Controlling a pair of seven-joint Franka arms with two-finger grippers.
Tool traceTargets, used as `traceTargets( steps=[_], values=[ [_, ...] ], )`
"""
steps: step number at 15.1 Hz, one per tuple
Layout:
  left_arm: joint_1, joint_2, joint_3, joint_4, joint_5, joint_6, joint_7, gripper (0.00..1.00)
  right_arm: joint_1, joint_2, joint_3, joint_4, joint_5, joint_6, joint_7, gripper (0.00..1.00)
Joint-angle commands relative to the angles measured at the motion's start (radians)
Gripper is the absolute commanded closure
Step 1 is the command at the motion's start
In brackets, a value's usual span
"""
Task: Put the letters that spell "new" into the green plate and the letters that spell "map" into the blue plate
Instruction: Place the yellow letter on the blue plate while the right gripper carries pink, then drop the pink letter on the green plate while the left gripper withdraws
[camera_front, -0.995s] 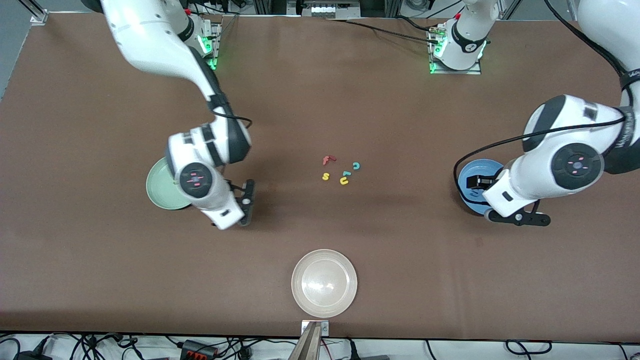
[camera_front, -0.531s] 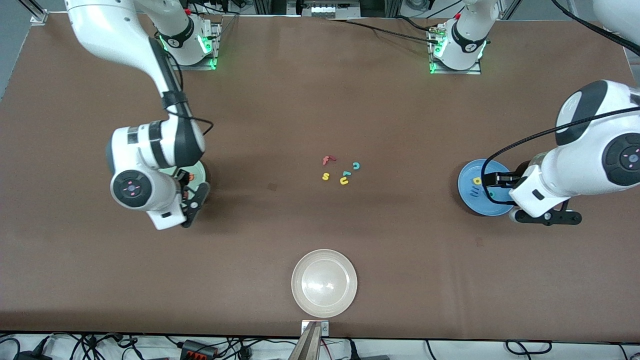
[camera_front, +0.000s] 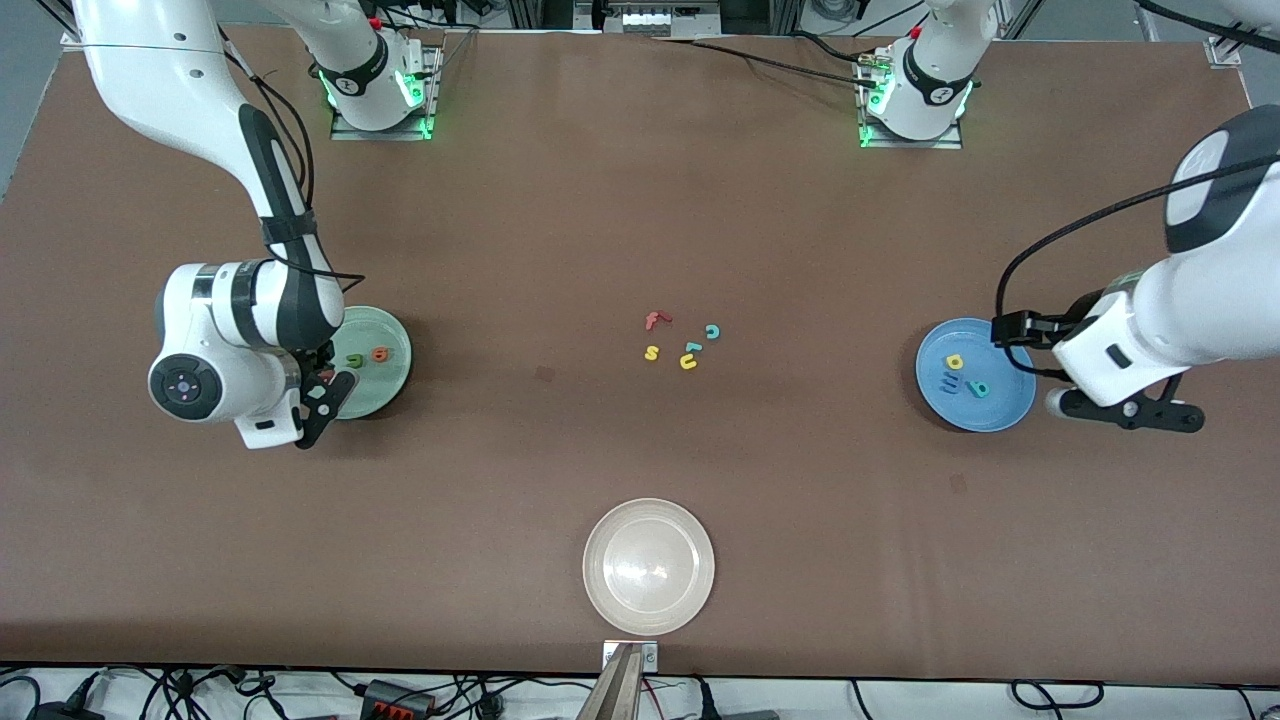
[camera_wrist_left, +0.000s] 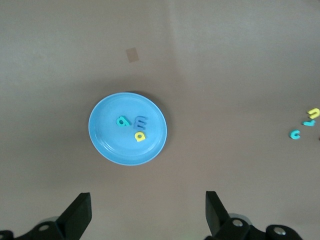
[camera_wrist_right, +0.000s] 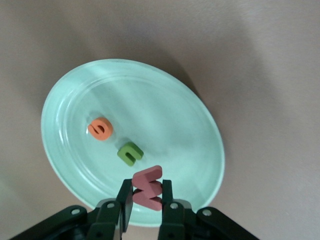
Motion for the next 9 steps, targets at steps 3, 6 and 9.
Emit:
traceTargets(
  steps=[3,6,9],
  values=[
    [-0.273,-0.227,0.499,-0.133,-0.261,0.041,0.210,0.00,-0.003,-0.056,0.006,-0.128,0.006,0.099,-0.019,0.91],
    [-0.395,-0.394,0.656,-0.352,-0.284,0.202,0.221,0.00,-0.017,-0.054,0.003,-0.128,0.007,0.099,-0.002,0.90],
    [-0.433,-0.526,0.682,-0.525,-0.283,0.348,0.195,0.00,-0.024,-0.054,0.000,-0.127,0.010,0.094,0.051,0.90]
  ],
)
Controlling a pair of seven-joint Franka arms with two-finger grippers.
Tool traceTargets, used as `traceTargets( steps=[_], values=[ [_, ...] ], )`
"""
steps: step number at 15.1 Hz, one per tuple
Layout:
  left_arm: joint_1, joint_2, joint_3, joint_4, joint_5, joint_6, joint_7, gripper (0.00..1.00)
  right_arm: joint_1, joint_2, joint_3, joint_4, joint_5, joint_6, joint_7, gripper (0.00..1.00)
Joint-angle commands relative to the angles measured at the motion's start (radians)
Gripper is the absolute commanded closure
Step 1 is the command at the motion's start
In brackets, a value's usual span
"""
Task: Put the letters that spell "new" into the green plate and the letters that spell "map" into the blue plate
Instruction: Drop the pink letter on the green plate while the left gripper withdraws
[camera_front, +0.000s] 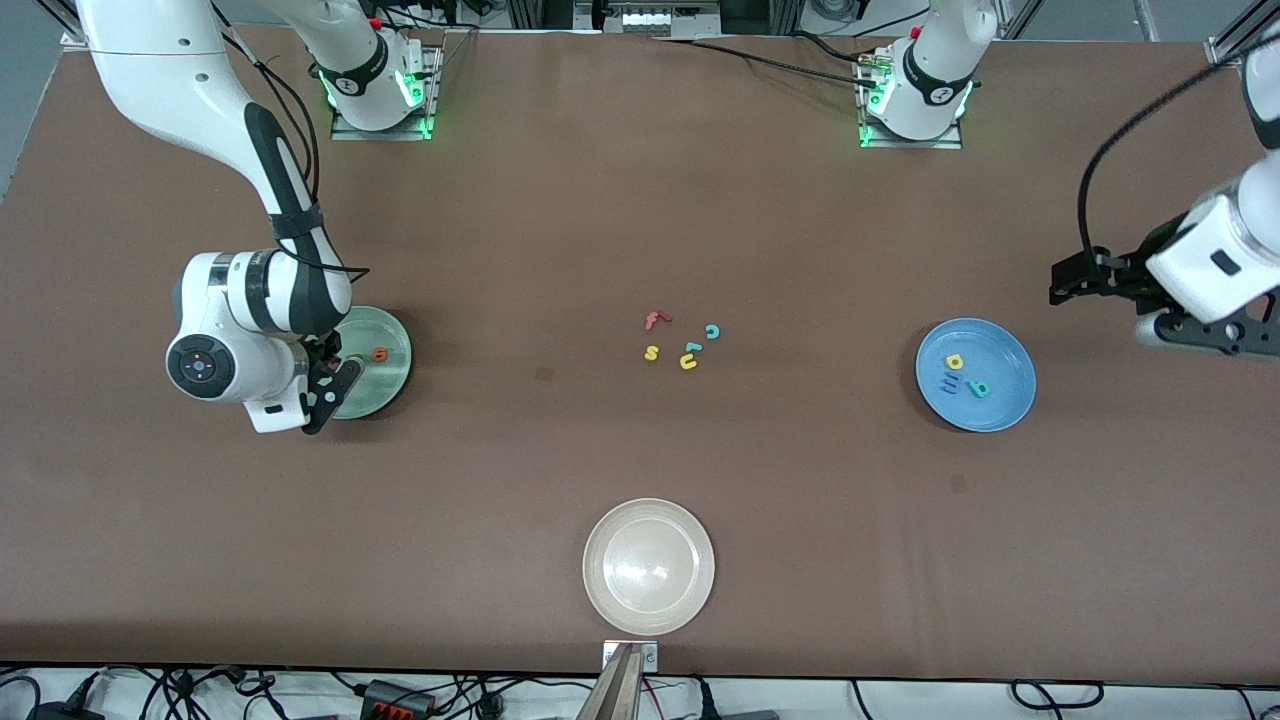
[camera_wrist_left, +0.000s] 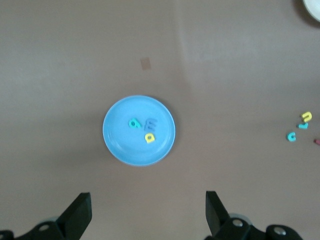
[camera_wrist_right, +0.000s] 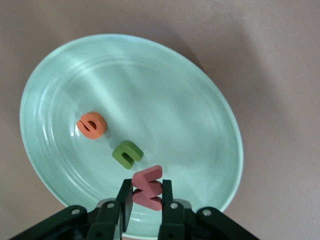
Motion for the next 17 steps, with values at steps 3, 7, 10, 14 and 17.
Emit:
traceTargets(
  steps=[3,7,10,14,17],
  values=[
    [-0.075,-0.173,0.099,-0.215,-0.021,0.126,0.003,0.00,-0.016,-0.033,0.005,-0.033,0.010,0.004,0.198,0.90],
    [-0.066,-0.161,0.104,-0.200,-0.093,0.120,0.019,0.00,-0.019,-0.030,0.004,-0.030,0.010,0.001,0.407,0.91],
    [-0.067,-0.161,0.093,-0.198,-0.091,0.122,0.018,0.00,-0.024,-0.027,0.005,-0.025,0.010,-0.006,0.510,0.91],
    [-0.067,-0.161,0.093,-0.198,-0.091,0.119,0.018,0.00,-0.025,-0.008,0.005,-0.024,0.010,-0.004,0.694,0.91],
    [-0.069,-0.161,0.093,-0.198,-0.091,0.120,0.018,0.00,-0.028,-0.007,0.005,-0.024,0.012,-0.001,0.705,0.90]
  ],
)
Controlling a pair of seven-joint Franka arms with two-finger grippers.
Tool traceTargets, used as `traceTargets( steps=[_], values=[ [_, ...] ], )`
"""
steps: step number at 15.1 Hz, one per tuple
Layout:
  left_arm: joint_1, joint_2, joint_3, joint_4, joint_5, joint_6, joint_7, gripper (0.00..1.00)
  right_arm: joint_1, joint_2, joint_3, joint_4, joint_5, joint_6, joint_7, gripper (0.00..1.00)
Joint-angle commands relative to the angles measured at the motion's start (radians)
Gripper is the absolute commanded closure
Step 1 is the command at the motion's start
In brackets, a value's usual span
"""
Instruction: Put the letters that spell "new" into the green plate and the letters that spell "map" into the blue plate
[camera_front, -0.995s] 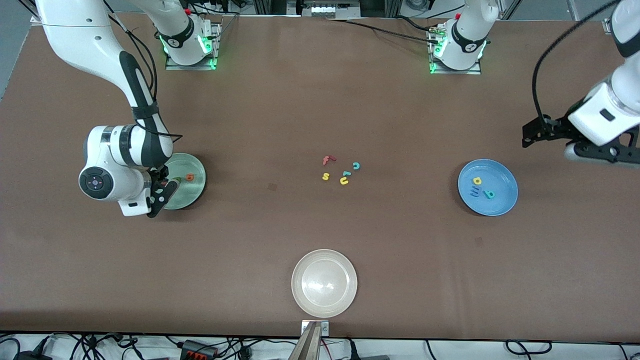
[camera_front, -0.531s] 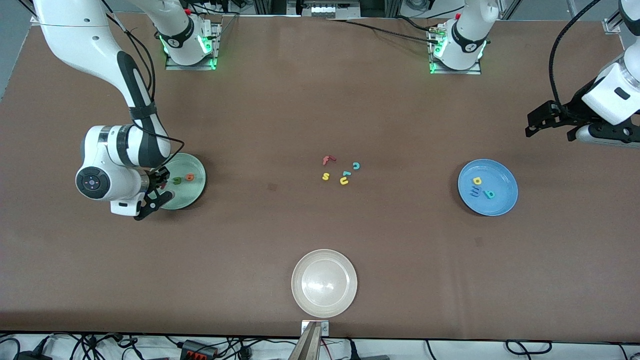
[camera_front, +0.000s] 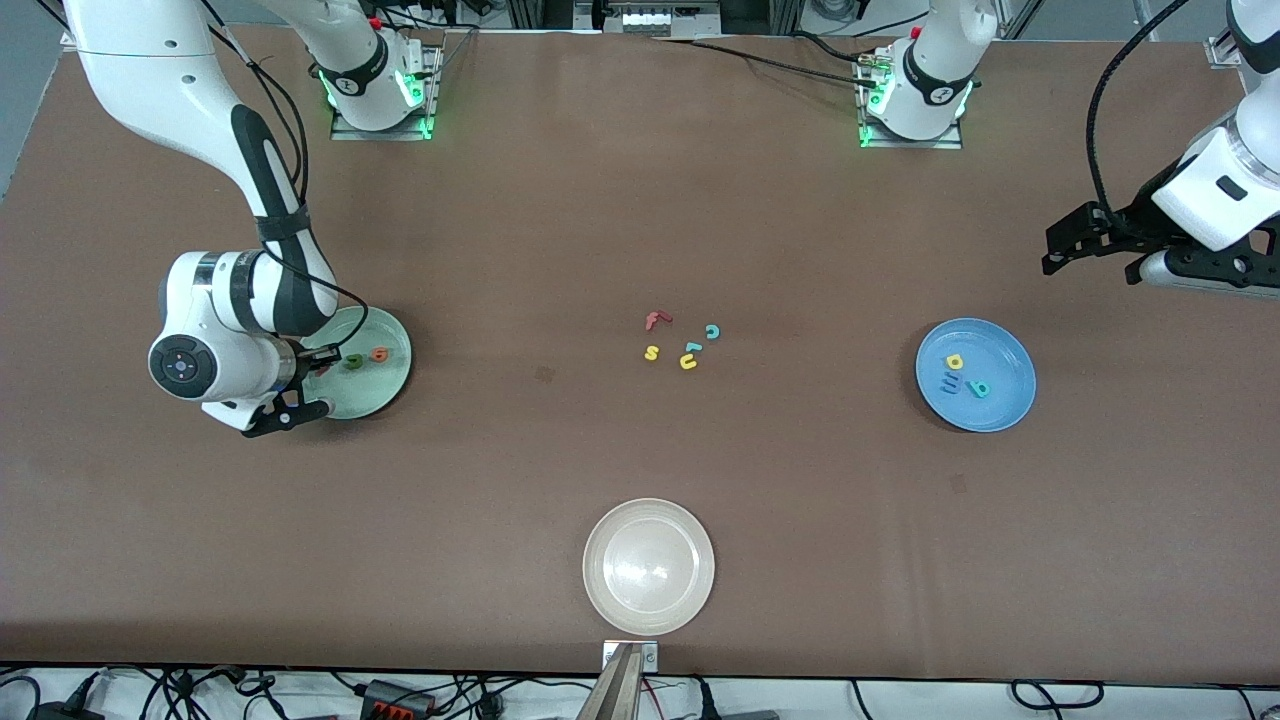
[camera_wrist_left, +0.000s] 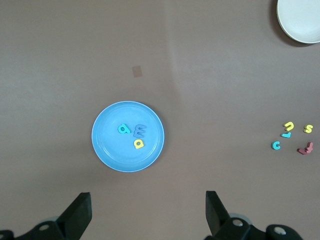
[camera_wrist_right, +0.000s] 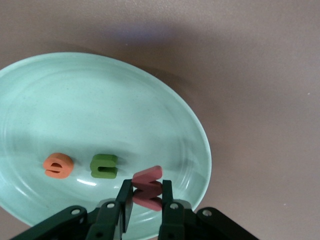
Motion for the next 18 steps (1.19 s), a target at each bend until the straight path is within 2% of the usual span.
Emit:
traceTargets(
  steps=[1,2,3,4,5,10,16,18],
  values=[
    [-0.006,-0.010,0.006,-0.009,-0.020,0.009,0.017,0.00,-0.006,-0.006,0.006,-0.013,0.011,0.004,0.028,0.90],
    [-0.006,-0.010,0.006,-0.009,-0.020,0.009,0.017,0.00,-0.008,-0.002,0.008,-0.013,0.011,0.007,0.030,0.89],
    [-0.006,-0.010,0.006,-0.009,-0.020,0.009,0.017,0.00,-0.008,0.000,0.008,-0.013,0.011,0.010,0.030,0.83],
    [-0.006,-0.009,0.006,-0.009,-0.020,0.009,0.017,0.00,-0.010,0.000,0.008,-0.012,0.012,0.013,0.030,0.53],
    [-0.008,-0.009,0.006,-0.009,-0.020,0.009,0.017,0.00,-0.013,0.000,0.008,-0.009,0.014,0.014,0.034,0.01],
    [-0.011,-0.010,0.006,-0.009,-0.020,0.010,0.017,0.00,-0.013,-0.066,0.006,0.054,0.020,-0.053,0.062,0.00],
    [-0.011,-0.009,0.006,-0.009,-0.020,0.010,0.017,0.00,-0.017,-0.183,0.003,0.207,0.020,-0.235,0.283,0.00],
    [-0.011,-0.009,0.006,-0.009,-0.020,0.010,0.015,0.00,-0.037,-0.221,0.003,0.261,0.018,-0.294,0.281,0.00]
  ],
)
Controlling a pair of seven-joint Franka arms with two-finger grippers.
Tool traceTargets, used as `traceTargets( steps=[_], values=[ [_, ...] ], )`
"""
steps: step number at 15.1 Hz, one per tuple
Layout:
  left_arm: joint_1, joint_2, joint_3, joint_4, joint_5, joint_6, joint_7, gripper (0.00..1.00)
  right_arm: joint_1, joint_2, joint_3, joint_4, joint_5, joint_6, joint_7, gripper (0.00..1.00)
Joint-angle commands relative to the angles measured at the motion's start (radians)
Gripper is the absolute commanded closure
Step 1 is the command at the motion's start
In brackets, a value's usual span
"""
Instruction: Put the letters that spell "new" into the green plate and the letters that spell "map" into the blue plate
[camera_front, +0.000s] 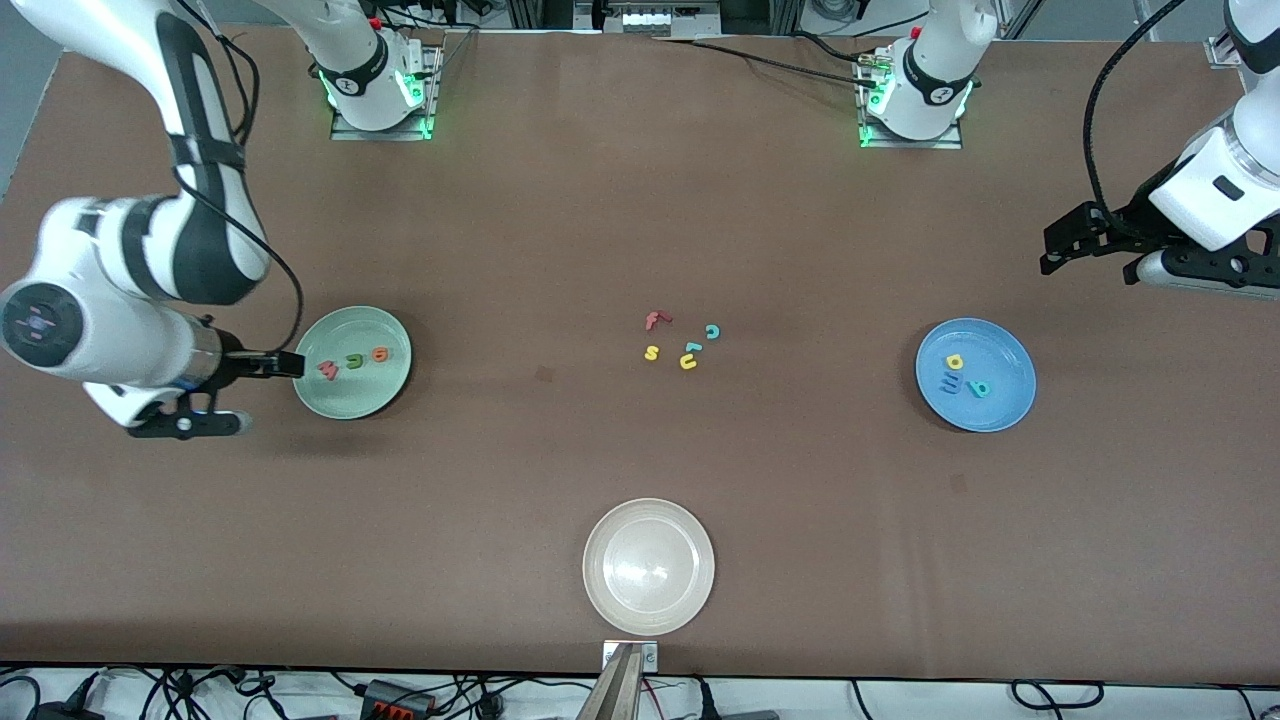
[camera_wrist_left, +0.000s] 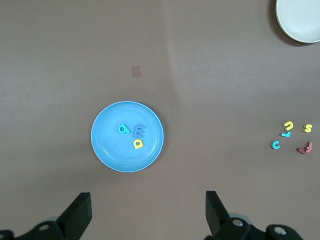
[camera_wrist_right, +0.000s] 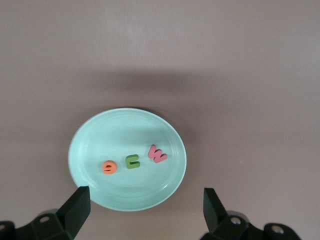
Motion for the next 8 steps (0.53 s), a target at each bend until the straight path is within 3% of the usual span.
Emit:
traceTargets(
  steps=[1,4,8],
  values=[
    [-0.008,-0.009,0.007,-0.007,-0.020,0.010,0.017,0.00,-0.036,-0.057,0.005,0.079,0.010,-0.105,0.021,0.00],
    [-0.008,-0.009,0.007,-0.007,-0.018,0.010,0.015,0.00,-0.062,-0.088,0.001,0.169,0.010,-0.208,0.018,0.00],
    [-0.009,-0.010,0.007,-0.007,-0.017,0.010,0.014,0.00,-0.065,-0.134,-0.016,0.218,0.007,-0.224,0.021,0.00]
  ],
)
